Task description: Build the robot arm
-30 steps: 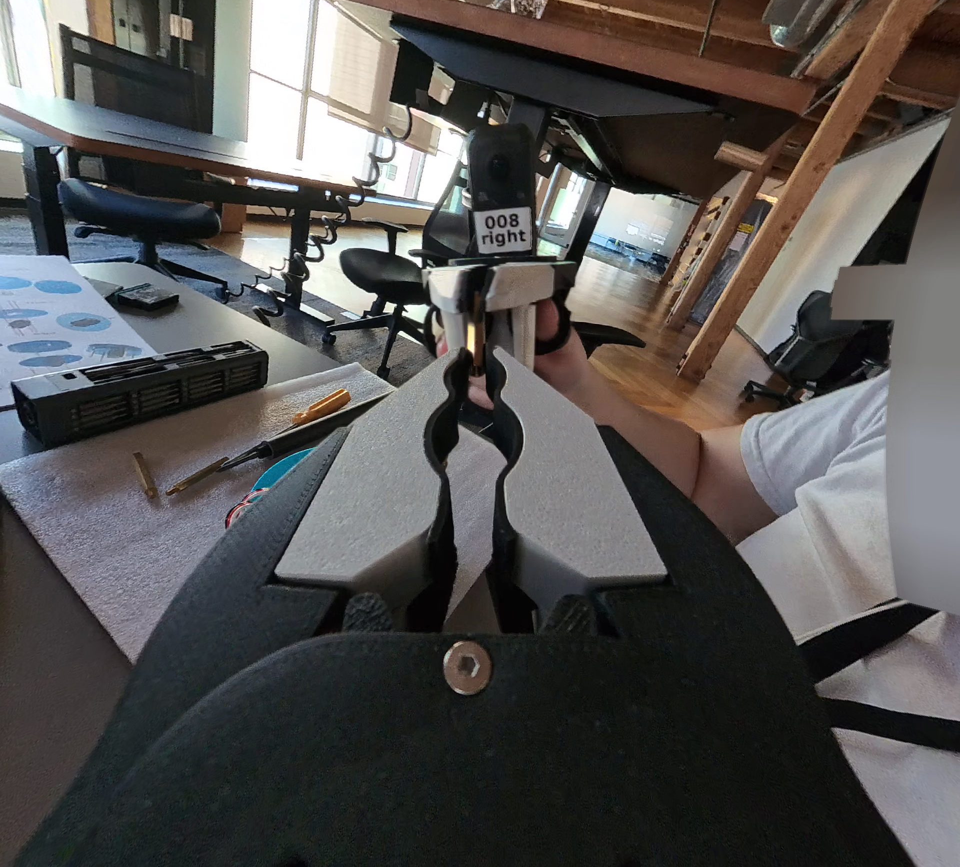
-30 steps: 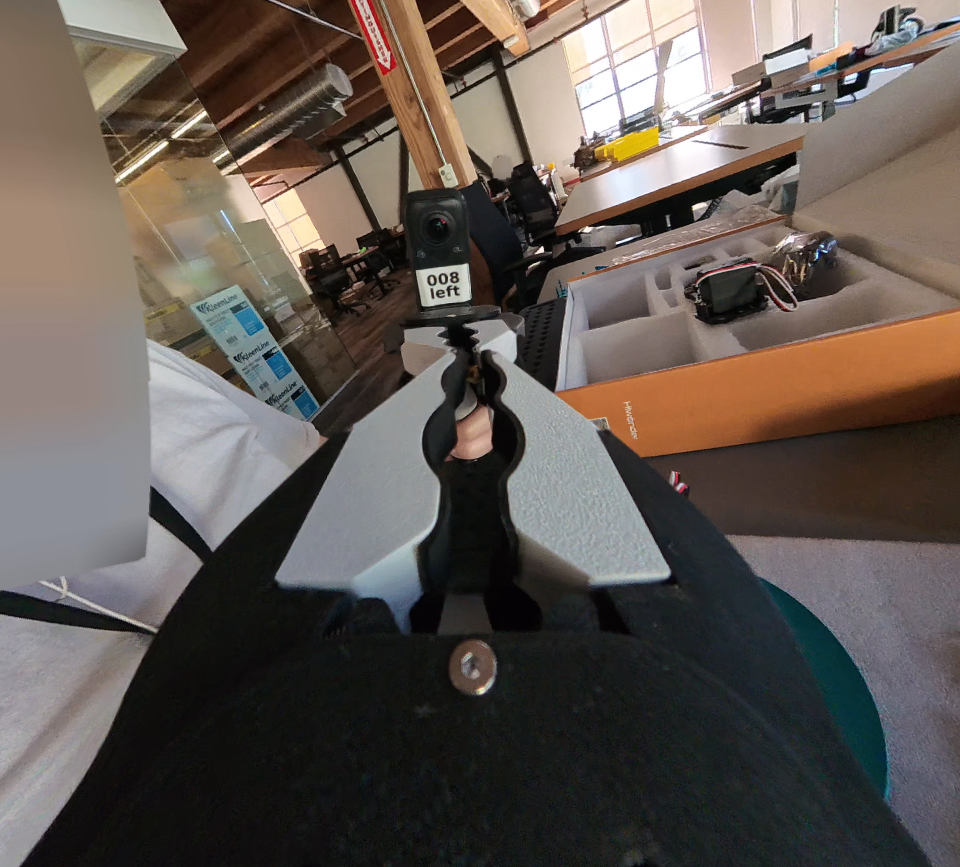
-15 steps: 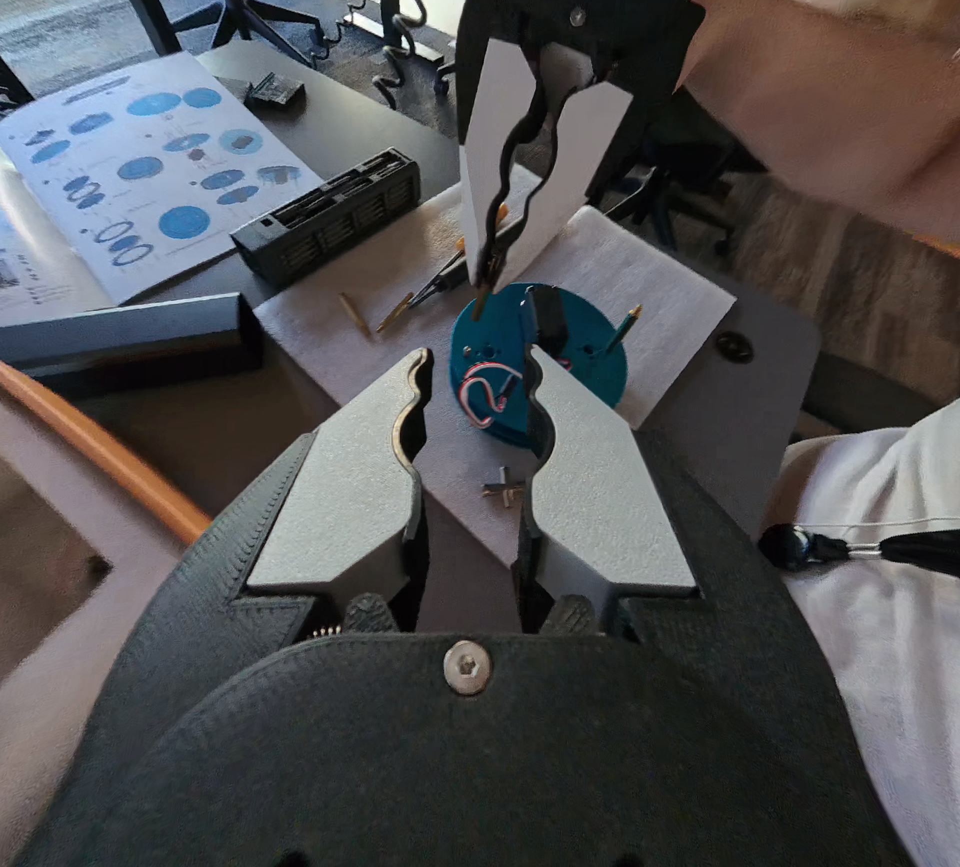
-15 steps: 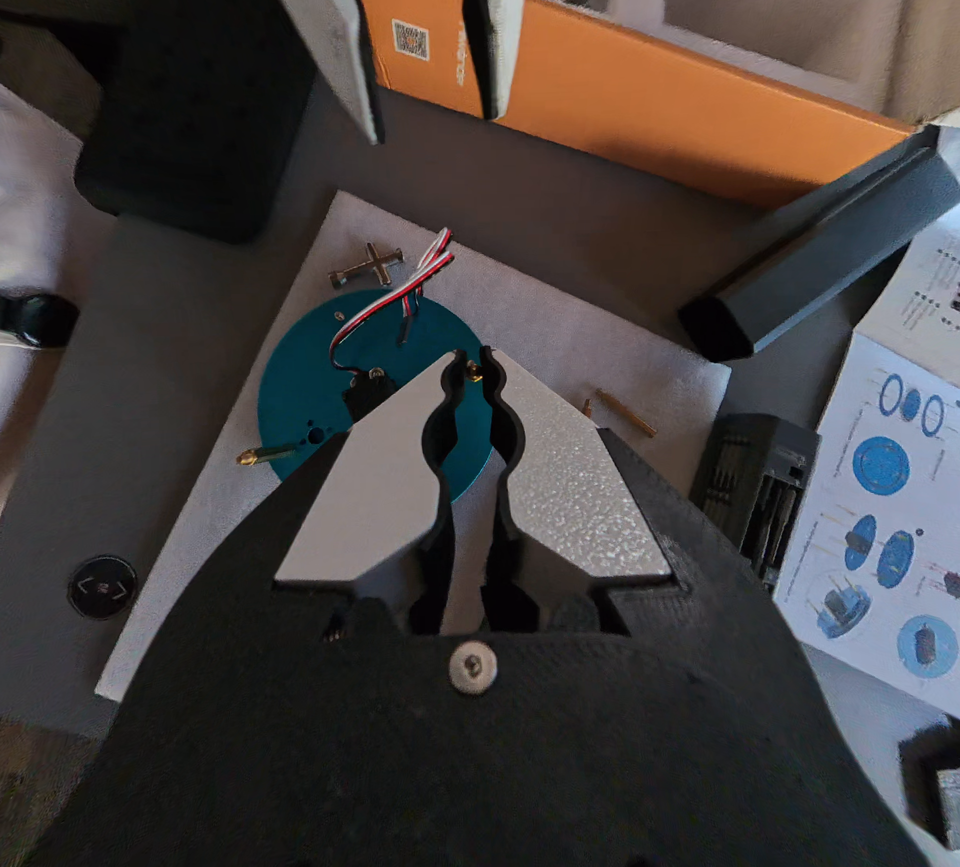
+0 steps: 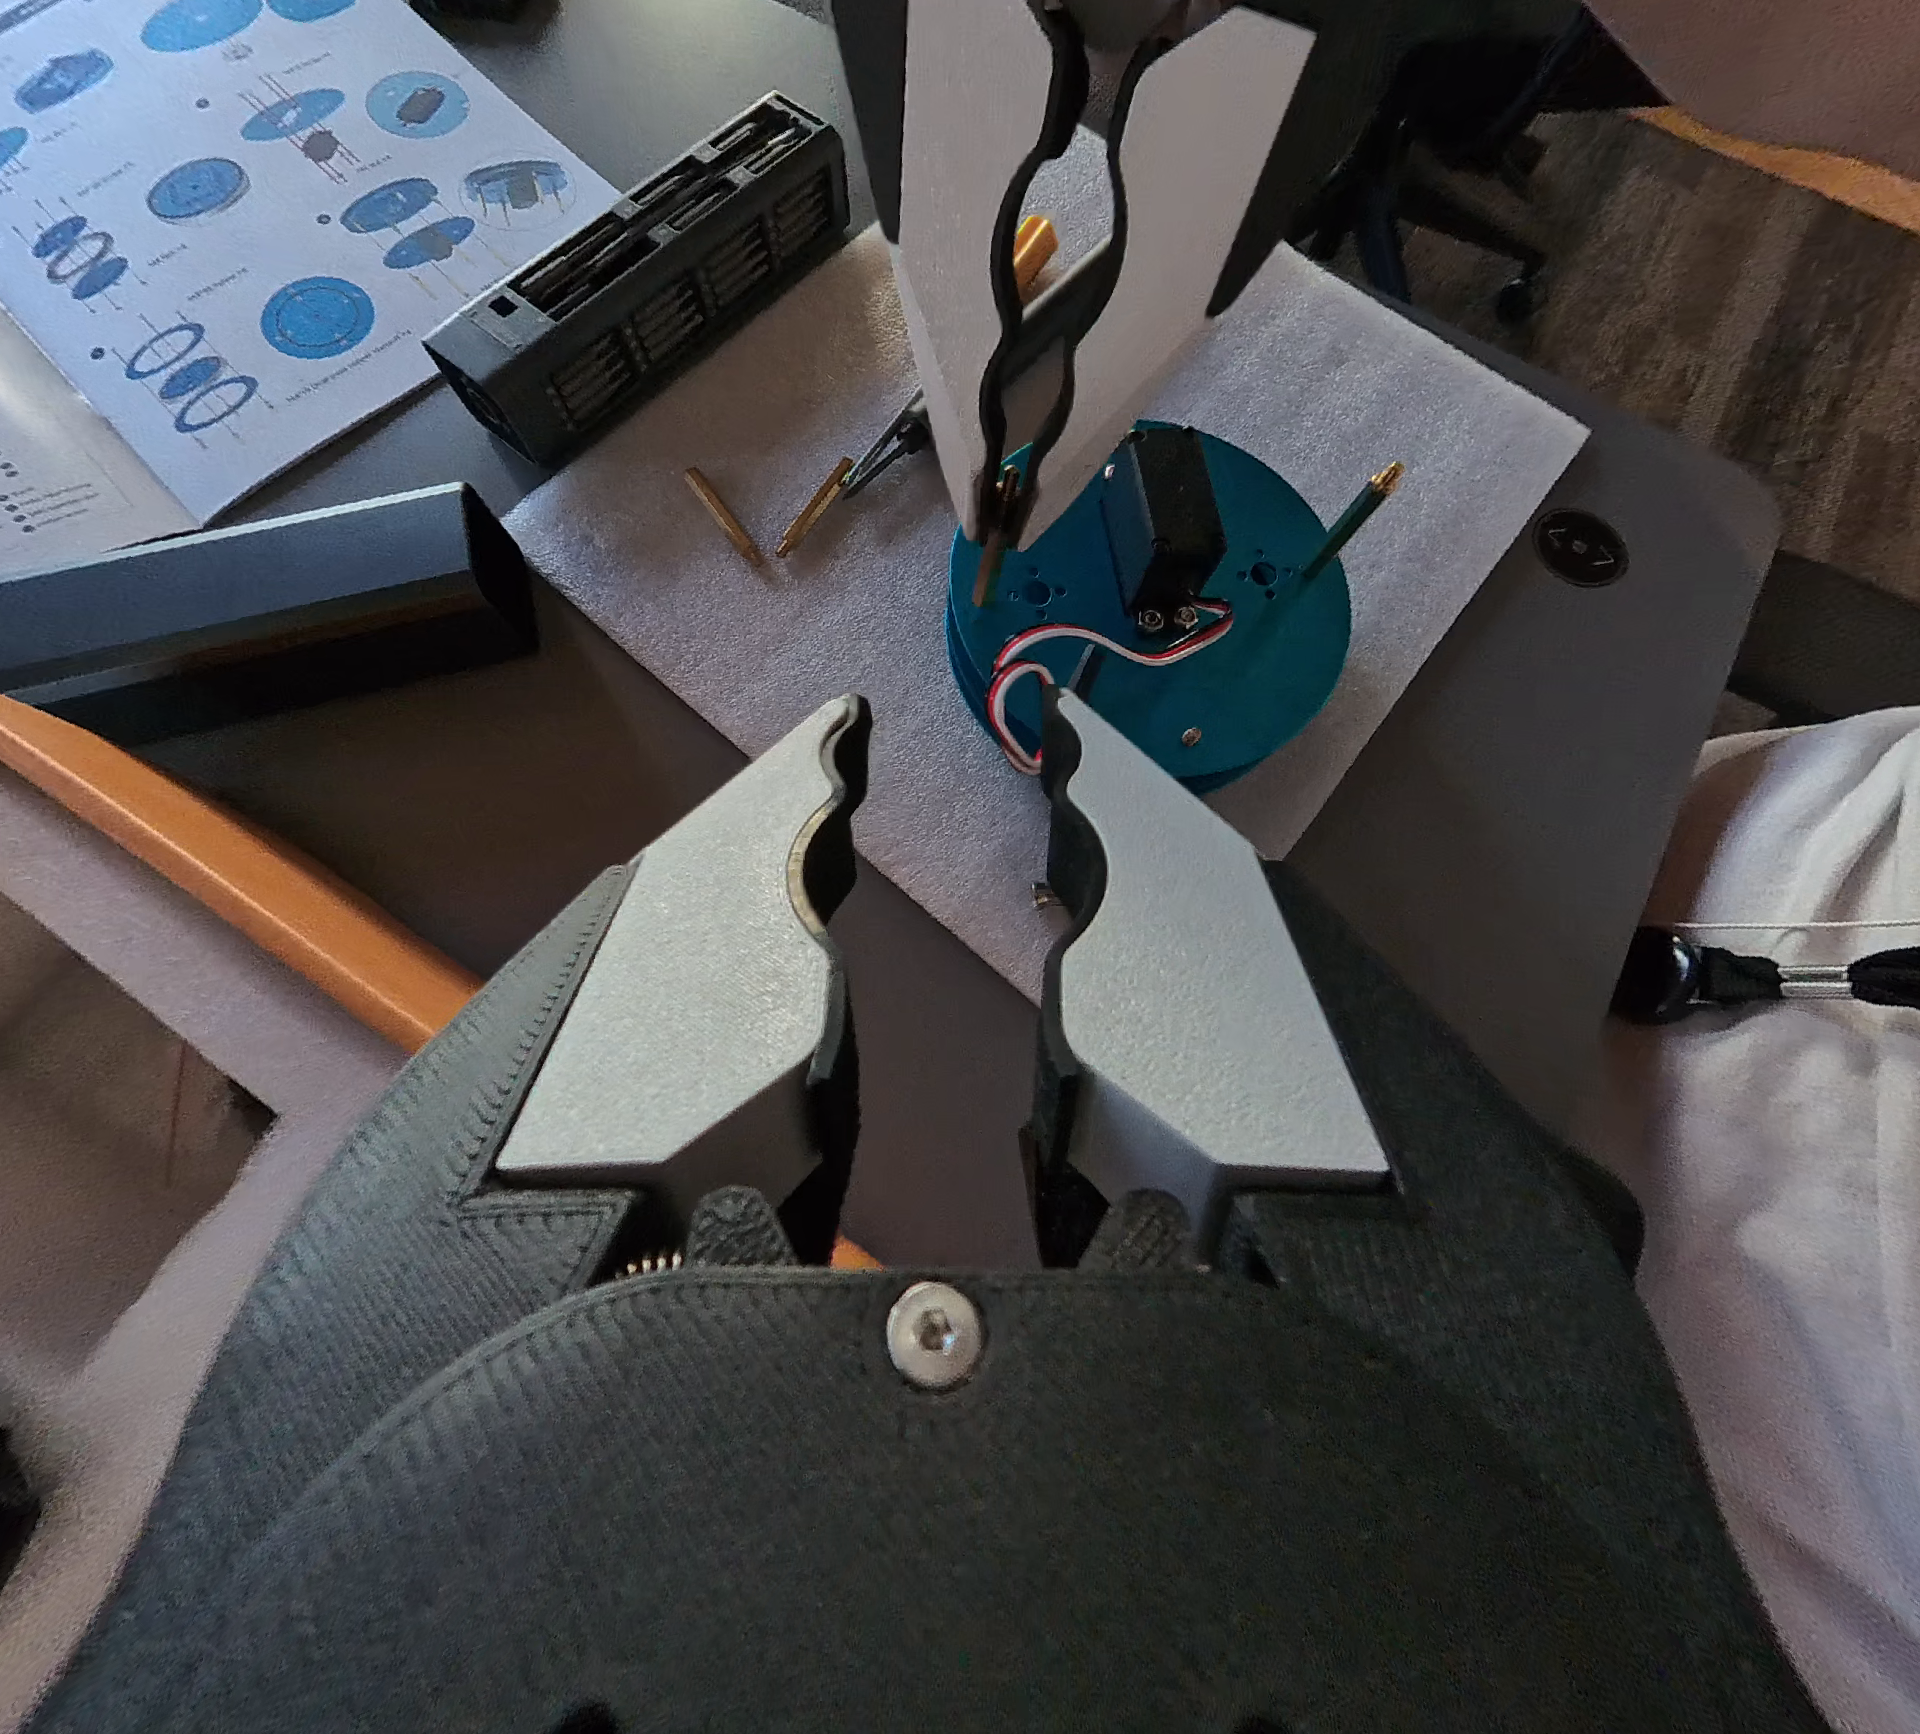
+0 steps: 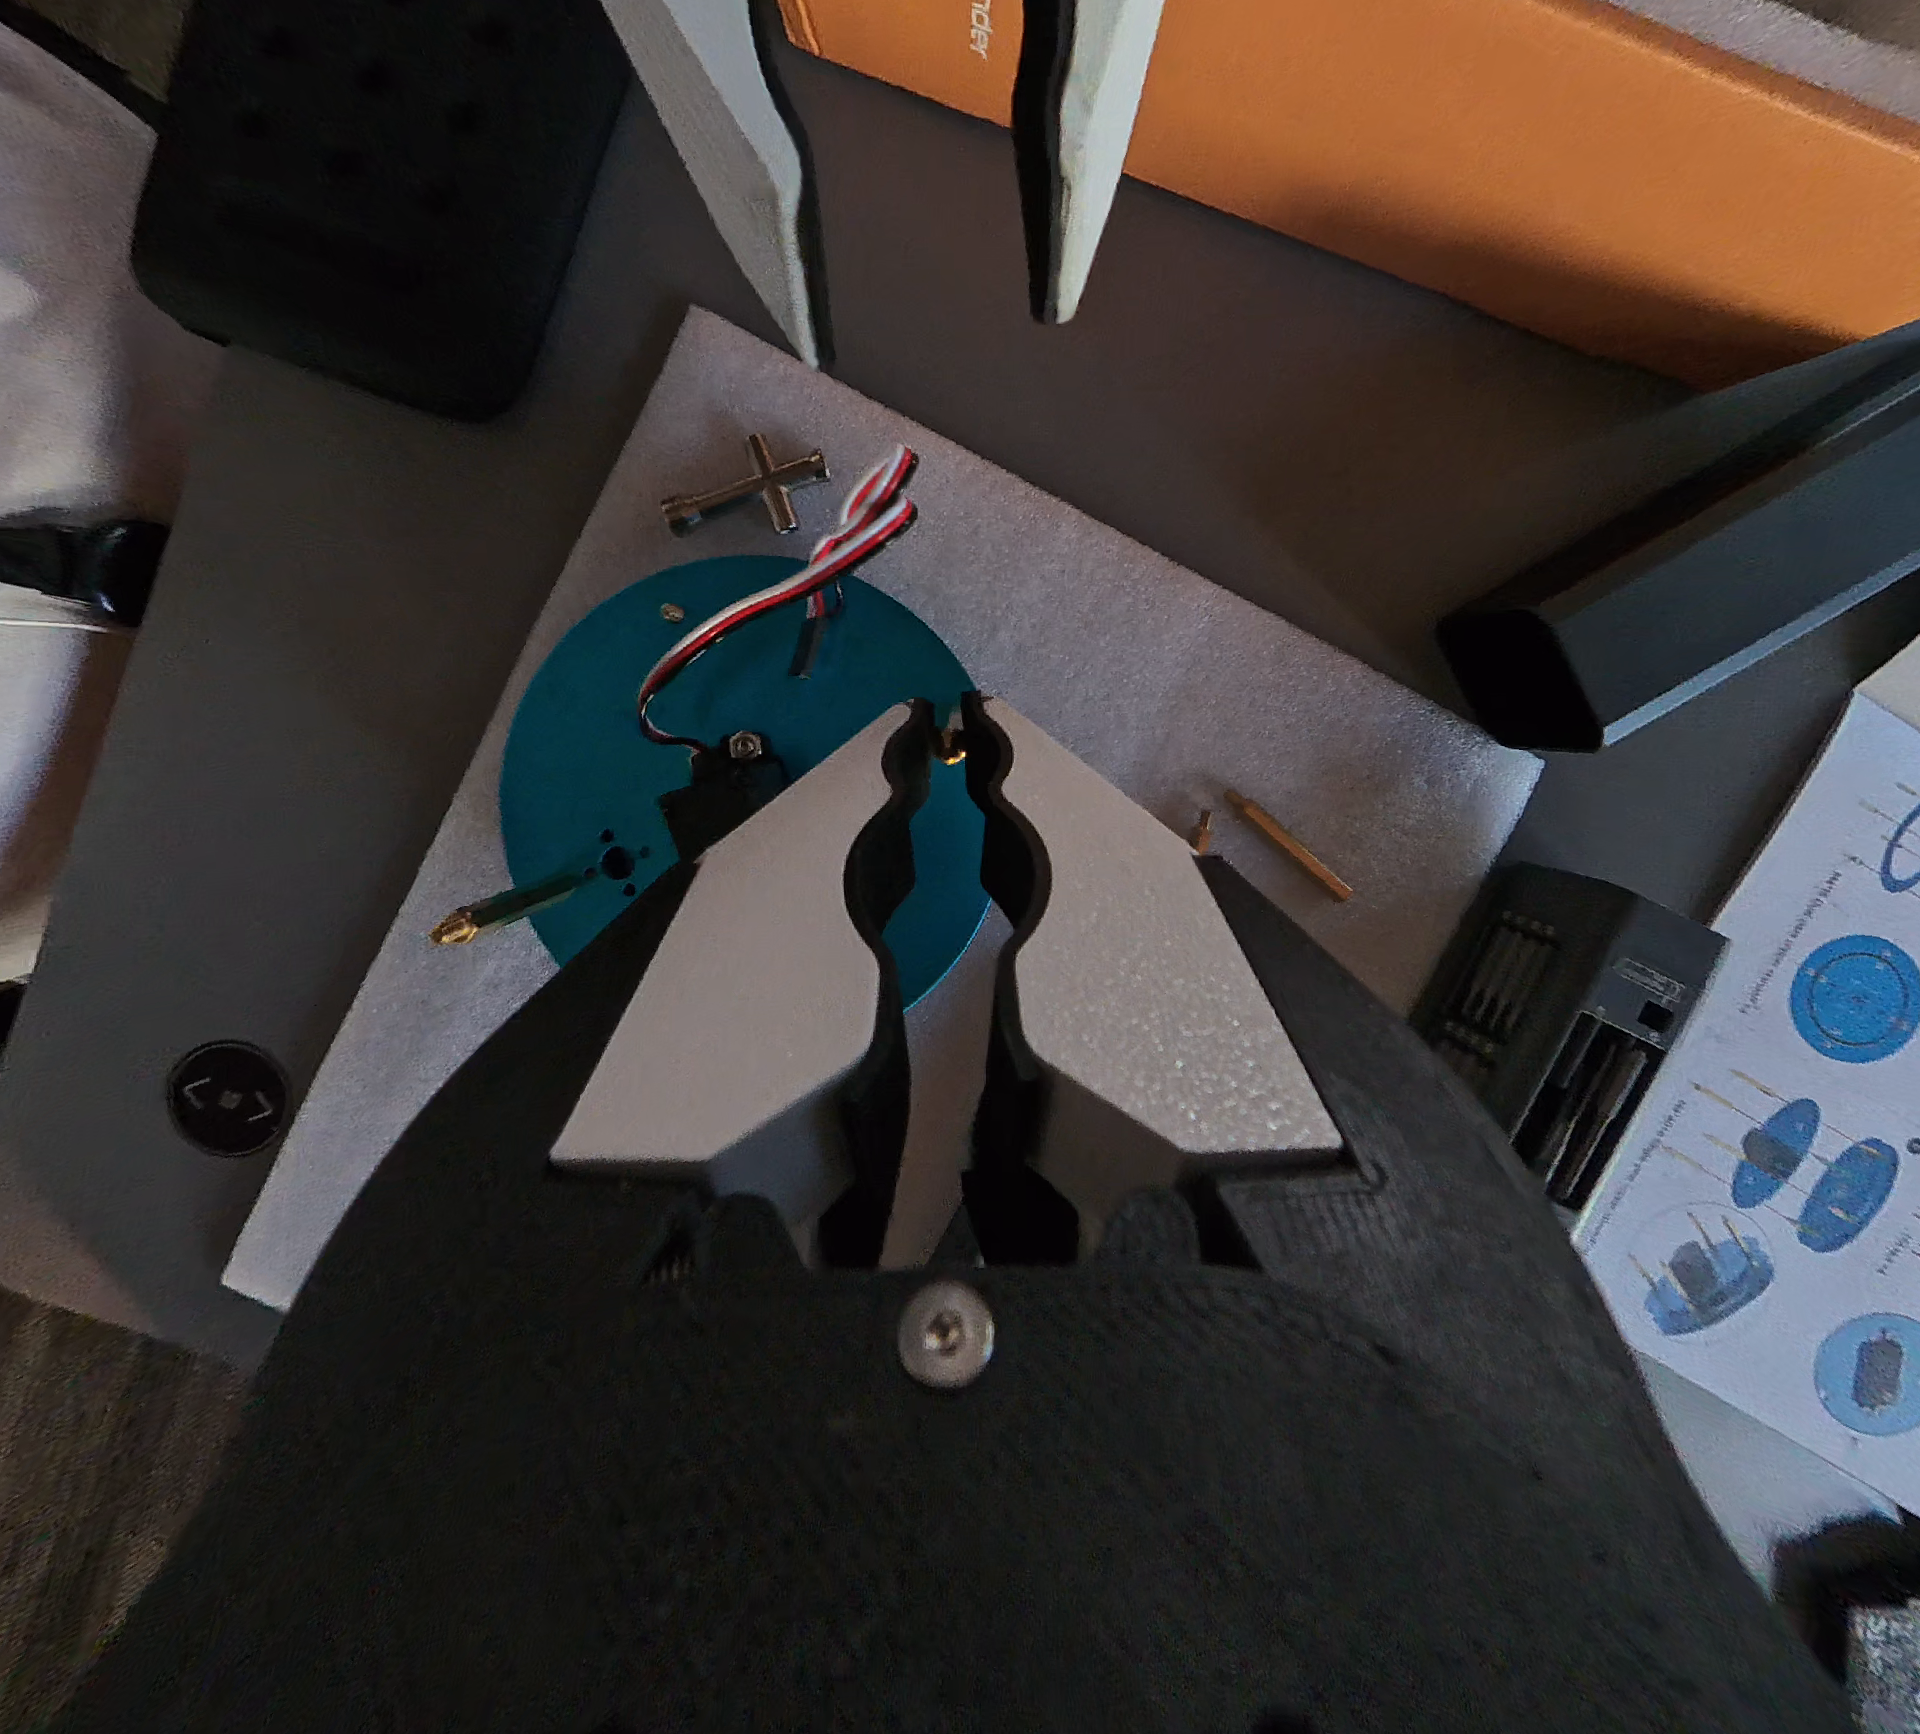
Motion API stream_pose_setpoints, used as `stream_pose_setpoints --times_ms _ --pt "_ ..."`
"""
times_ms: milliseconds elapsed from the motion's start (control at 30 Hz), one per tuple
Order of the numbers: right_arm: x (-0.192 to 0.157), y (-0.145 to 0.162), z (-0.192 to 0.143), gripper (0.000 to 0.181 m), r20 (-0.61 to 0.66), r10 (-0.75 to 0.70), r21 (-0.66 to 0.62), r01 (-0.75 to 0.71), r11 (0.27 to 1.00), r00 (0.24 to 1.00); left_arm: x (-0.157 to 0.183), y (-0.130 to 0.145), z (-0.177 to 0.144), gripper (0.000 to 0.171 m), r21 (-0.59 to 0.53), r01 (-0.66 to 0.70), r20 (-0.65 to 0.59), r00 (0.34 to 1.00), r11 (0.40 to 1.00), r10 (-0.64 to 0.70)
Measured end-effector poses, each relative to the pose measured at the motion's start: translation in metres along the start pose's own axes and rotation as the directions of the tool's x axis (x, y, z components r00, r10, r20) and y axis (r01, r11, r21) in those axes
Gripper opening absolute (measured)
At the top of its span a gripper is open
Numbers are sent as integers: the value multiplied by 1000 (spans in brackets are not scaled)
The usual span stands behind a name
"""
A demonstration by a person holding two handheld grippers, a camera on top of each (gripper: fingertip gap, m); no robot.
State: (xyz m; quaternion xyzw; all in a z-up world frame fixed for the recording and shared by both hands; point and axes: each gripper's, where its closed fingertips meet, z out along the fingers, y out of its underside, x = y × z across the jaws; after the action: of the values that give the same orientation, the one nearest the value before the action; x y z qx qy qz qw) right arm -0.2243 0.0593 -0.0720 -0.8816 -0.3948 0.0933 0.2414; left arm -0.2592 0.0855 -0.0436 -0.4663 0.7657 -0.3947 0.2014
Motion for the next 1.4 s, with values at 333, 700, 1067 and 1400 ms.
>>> stream_pose_setpoints --times_ms 333,700,1067,1400 --pt "0 2 5 5 -7 -38 -42 38 998 999 -1 -5 4 31 2 20 -21 1000 1000 -19" --pt "2 2 7 5 7 16 -83 -15 996 1000 -14 1 29 30 -128 -4 -26 1000 992 1" --pt "10 7 6 4 -191 299 -22 -309 951 935 4 -4 67 29 -133 -87 -71 994 987 78" --pt "6 -1 8 5 -107 397 98 -388 917 912 9 10 86 24 -125 -126 -37 992 984 122"
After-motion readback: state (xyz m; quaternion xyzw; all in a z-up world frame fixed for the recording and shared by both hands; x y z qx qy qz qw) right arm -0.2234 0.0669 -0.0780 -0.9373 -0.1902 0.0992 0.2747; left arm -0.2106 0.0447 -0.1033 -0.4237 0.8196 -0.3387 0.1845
